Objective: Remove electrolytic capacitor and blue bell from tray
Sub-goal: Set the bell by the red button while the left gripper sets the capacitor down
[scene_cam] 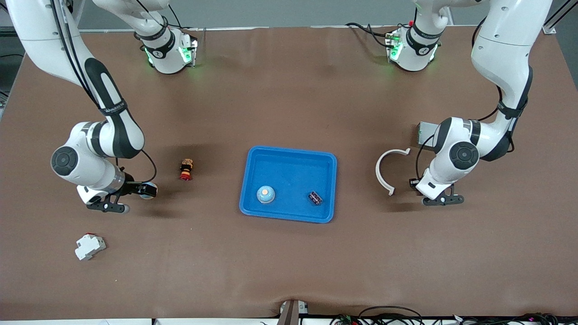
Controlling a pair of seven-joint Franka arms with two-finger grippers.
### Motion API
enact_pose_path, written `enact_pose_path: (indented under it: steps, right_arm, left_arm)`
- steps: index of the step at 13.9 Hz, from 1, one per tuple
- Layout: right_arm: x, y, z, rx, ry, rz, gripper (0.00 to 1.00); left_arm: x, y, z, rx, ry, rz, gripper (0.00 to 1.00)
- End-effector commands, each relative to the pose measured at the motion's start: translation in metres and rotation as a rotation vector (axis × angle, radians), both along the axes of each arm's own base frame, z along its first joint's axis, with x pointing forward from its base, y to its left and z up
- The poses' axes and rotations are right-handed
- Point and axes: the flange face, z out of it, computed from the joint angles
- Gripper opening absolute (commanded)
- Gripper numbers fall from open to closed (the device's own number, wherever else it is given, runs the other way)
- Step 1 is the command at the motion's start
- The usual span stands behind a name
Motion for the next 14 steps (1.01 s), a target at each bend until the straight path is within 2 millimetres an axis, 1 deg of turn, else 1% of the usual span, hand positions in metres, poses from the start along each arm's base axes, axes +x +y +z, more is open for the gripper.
enact_pose_path:
  steps: [1, 2, 4, 5, 6, 9, 11, 12, 13, 14]
  right_arm:
    - [0.001, 0.030, 0.047, 0.010, 0.022, -0.046, 1.00]
    - [-0.001, 0.048, 0.057, 0.007, 0.032, -0.070, 1.00]
    - [-0.007, 0.094, 0.077, 0.004, 0.020, -0.133, 1.00]
    - [-0.011, 0.116, 0.082, 0.001, 0.018, -0.177, 1.00]
    - [-0.014, 0.143, 0.088, 0.002, 0.011, -0.210, 1.00]
    - [-0.021, 0.221, 0.110, 0.016, -0.024, -0.276, 1.00]
    - [-0.024, 0.254, 0.121, 0.030, -0.043, -0.327, 1.00]
    - [-0.025, 0.269, 0.117, 0.029, -0.040, -0.351, 1.00]
    - [-0.025, 0.286, 0.115, 0.027, -0.044, -0.377, 1.00]
    - [-0.027, 0.304, 0.109, 0.023, -0.042, -0.393, 1.00]
  left_arm:
    - [0.001, 0.002, 0.004, 0.003, -0.020, -0.006, 0.19]
    - [0.001, 0.002, 0.004, 0.003, -0.020, -0.006, 0.36]
    - [0.001, 0.002, 0.004, 0.003, -0.020, -0.006, 0.81]
    - [0.002, 0.002, 0.005, 0.001, -0.023, -0.005, 0.97]
    - [0.004, 0.002, 0.009, 0.002, -0.026, -0.004, 1.00]
    - [0.004, 0.000, 0.019, 0.007, -0.012, -0.001, 1.00]
    - [0.004, 0.002, 0.037, 0.017, 0.010, 0.009, 1.00]
    - [0.004, 0.001, 0.045, 0.019, 0.032, 0.023, 1.00]
    - [0.005, -0.001, 0.058, 0.016, 0.045, 0.036, 1.00]
    - [0.005, -0.010, 0.072, 0.004, 0.066, 0.050, 1.00]
